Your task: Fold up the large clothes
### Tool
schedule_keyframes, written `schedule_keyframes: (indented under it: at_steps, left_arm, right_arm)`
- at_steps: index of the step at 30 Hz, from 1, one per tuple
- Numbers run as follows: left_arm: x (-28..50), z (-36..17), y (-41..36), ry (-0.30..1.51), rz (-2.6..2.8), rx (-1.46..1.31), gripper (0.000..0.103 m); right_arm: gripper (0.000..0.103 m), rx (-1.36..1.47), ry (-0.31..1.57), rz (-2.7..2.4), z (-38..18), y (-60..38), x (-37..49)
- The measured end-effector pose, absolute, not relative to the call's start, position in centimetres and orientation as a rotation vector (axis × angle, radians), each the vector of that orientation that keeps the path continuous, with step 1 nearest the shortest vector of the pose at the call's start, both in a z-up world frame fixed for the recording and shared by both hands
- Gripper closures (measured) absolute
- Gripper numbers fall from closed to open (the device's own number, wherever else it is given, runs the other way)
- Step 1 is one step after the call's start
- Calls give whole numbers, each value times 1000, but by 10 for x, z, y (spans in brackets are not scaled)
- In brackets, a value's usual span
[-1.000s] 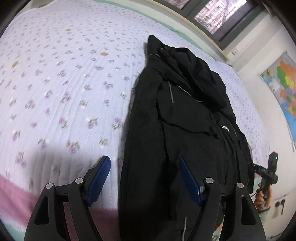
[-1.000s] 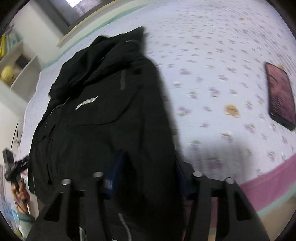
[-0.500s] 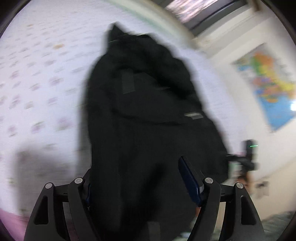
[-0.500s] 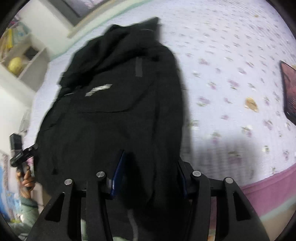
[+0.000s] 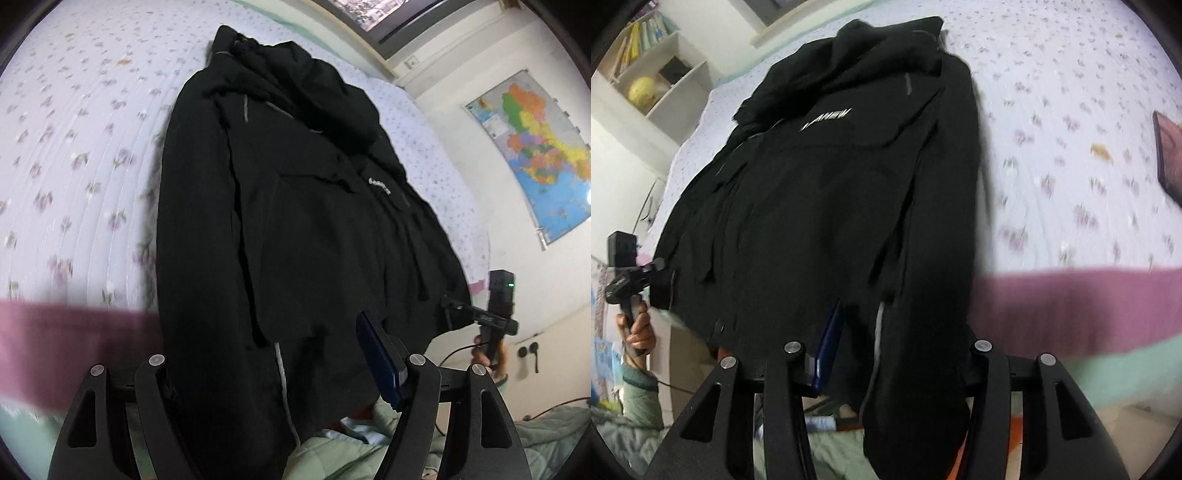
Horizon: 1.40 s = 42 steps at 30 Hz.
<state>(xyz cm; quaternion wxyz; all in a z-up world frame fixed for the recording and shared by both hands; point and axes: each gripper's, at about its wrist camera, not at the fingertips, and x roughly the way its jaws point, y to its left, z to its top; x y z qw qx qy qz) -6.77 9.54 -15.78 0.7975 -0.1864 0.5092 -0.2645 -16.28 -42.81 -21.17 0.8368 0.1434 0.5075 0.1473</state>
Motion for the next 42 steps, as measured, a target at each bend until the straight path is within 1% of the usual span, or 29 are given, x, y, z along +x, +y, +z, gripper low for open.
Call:
schedule_keyframes:
  at_steps: [1,2,3,4,6,10,16,20,24,28,29,32,35,37,40,41,42]
  left_arm:
    - [-66,-158,92,1085,-549,-398,26]
    - [-63,-156,88,1077,-525,-387,41]
    - [-62,-152,84,1071,-496,-366,69]
    - [-61,-149,84,1063,-472,-354,80]
    - [-60,-138,92,1028,-482,-399,86]
    - [-57,-110,106,940,-538,-472,87]
    - [-19,-64,108,818,-595,-532,87]
    - [21,-34,110,756,-583,-546,87]
    - [67,-15,112,714,-570,-574,86]
    - [115,-9,108,690,-528,-597,84]
    - [129,-9,108,685,-507,-599,82]
    - [167,-23,104,695,-427,-603,81]
    - [209,-51,100,737,-337,-606,80]
    - [241,-81,97,805,-288,-604,79]
    - [277,-132,92,939,-216,-607,77]
    - [285,-148,92,966,-209,-629,75]
    - [289,-161,92,957,-212,-645,74]
  right_arm:
    - [53,287,1063,298,-209,-424,-161]
    - [68,269,1055,282,-205,-421,-159]
    - [76,248,1045,265,-200,-417,-153]
    - [83,243,1029,268,-195,-418,-154]
    - [85,270,964,294,-177,-421,-156]
    - [85,329,889,340,-154,-430,-155]
    - [85,430,750,403,-118,-444,-112]
    - [85,460,676,392,-89,-453,-74]
    - [85,515,623,364,-65,-474,-26]
    - [85,569,630,331,-51,-492,19]
    - [85,589,638,320,-52,-494,37]
    - [85,590,662,253,-57,-494,78]
    - [84,559,712,163,-72,-488,130]
    - [84,552,767,125,-94,-483,164]
    - [83,479,893,66,-146,-466,215]
    - [82,459,933,59,-166,-459,229]
    - [82,454,950,63,-181,-456,234]
